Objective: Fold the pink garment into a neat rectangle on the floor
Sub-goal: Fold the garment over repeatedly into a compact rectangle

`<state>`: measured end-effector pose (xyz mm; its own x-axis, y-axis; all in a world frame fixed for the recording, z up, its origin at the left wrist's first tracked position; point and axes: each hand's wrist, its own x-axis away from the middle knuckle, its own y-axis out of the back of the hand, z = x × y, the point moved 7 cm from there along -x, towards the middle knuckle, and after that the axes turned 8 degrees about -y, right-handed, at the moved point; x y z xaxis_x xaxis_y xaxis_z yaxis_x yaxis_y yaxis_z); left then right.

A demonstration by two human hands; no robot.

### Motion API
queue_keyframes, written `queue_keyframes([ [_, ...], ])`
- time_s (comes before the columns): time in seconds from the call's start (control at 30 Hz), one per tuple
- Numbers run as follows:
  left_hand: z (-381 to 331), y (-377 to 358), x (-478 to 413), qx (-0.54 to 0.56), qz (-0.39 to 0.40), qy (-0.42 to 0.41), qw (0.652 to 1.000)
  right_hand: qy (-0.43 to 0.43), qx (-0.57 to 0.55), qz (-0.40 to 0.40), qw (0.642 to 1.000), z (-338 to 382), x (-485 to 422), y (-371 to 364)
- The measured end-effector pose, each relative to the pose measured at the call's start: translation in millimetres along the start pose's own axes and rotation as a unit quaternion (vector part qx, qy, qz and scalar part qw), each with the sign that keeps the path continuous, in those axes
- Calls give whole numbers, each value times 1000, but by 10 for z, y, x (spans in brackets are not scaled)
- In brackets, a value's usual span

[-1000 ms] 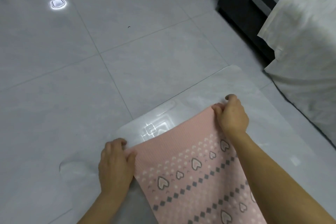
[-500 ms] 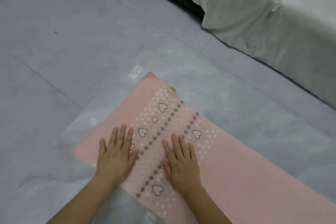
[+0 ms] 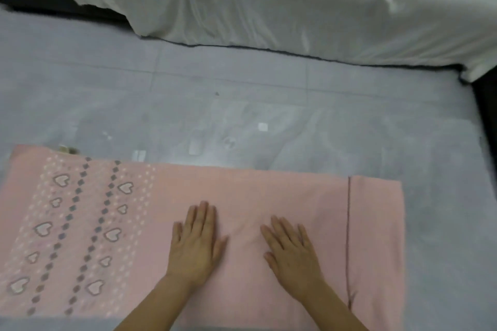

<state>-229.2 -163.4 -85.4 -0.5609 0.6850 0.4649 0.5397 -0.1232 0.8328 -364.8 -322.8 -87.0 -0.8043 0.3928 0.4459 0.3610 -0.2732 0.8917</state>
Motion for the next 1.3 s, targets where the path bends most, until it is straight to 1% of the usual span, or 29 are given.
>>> queue_keyframes([
  [0.1,-768,-109,-242,-25,27,-54,998,-68,-23,-16,997,-863,212,60],
  [0.17,-1227,-166,-401,-41,31,-83,995,-115,-40,-15,992,-1395,366,38],
  [0.23,-1687,-191,-563,-50,27,-119,991,-154,-67,-7,986,-1830,510,-25],
  [0.3,-2123,-218,-750,-53,38,-160,985,-181,-92,-11,979,-2112,648,-83],
  [0.4,-2713,-215,-1102,-71,35,-216,973,-219,-121,-44,967,-2314,880,-161],
  [0.43,-2897,-202,-1227,-76,33,-231,969,-246,-138,-56,958,-2354,965,-174],
  [0.5,-3219,-197,-1470,-68,30,-248,966,-320,-187,-79,925,-2428,1143,-238],
  [0.57,-3459,-187,-1680,-60,22,-243,968,-376,-239,-98,890,-2462,1262,-307],
  [0.7,-3655,-150,-1935,-87,2,-198,976,-407,-327,-150,839,-2536,1350,-450],
  [0.73,-3679,-126,-1963,-98,-8,-197,975,-413,-348,-150,828,-2570,1354,-467],
  [0.77,-3703,-96,-1977,-107,-19,-202,973,-419,-358,-150,821,-2600,1363,-480],
  [0.87,-3767,-23,-1997,-96,-48,-229,968,-416,-351,-172,821,-2652,1377,-469],
  [0.93,-3835,10,-1979,-86,-51,-242,965,-422,-373,-191,804,-2660,1389,-473],
  [1.0,-3876,16,-1970,-76,-36,-237,968,-453,-399,-205,770,-2676,1482,-512],
  [1.07,-3893,37,-1960,-81,-34,-236,968,-514,-420,-209,718,-2668,1675,-616],
  [1.13,-3887,71,-1960,-81,-49,-245,965,-587,-455,-184,644,-2586,1930,-763],
  [1.2,-3895,98,-1944,-65,-62,-259,962,-638,-498,-165,564,-2351,2167,-947],
  [1.27,-3930,121,-1920,-57,-68,-269,959,-651,-555,-178,487,-2054,2274,-1056],
  [1.3,-3957,132,-1902,-58,-70,-273,958,-649,-581,-186,455,-1933,2275,-1068],
])
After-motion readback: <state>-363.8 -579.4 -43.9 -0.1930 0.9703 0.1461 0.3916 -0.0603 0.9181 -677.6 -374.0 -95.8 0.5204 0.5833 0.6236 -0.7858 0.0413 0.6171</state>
